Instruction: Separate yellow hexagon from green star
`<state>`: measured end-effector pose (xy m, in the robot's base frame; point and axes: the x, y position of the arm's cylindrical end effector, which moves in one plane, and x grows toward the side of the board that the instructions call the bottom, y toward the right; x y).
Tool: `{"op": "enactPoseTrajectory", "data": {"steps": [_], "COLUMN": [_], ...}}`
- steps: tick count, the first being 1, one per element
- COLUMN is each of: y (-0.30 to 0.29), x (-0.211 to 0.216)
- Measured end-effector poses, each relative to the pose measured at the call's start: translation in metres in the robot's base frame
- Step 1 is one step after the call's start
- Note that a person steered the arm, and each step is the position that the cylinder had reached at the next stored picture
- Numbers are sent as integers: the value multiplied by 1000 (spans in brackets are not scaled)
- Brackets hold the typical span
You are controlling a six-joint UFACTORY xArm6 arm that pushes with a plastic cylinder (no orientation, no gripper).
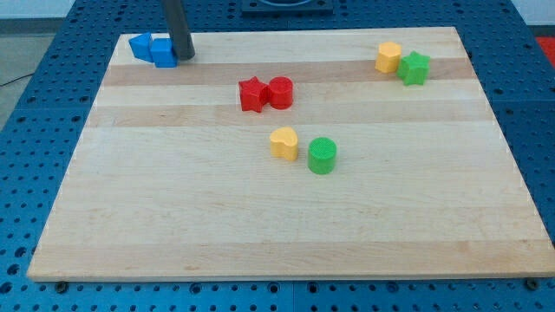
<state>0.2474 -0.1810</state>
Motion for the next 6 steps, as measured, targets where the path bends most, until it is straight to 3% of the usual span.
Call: {"op": "enactPoseTrajectory", "data": {"steps": [2,3,5,6], "y": [8,82,295,366], "x": [0,-10,-35,-24]}}
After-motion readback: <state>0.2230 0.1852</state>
